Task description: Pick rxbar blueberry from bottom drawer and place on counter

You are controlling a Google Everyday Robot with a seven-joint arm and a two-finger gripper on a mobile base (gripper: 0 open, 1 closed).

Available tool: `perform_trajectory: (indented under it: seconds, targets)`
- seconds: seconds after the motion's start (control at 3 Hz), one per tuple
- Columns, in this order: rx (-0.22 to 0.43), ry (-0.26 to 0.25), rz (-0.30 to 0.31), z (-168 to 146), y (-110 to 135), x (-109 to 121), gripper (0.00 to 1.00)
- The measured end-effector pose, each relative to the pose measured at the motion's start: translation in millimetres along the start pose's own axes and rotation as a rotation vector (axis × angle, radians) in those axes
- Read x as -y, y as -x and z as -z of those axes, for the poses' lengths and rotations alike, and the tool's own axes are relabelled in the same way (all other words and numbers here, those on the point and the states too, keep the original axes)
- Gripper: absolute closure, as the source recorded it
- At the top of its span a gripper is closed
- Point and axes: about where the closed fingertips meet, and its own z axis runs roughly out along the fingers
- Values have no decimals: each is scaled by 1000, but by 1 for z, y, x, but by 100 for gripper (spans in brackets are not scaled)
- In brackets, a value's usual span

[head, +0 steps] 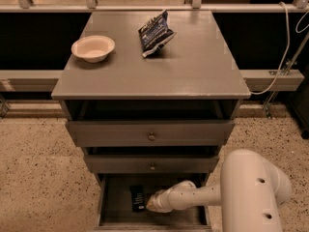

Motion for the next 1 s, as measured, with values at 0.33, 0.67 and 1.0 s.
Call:
perform_trajectory:
  seconds: [0.33,0.67,1.0]
  targets:
    - [34,-37,-114,-5,8,0,42]
    - [70,-93,-314,4,-1,-3,18]
    - [89,-135,-493,17,-12,-8,0]
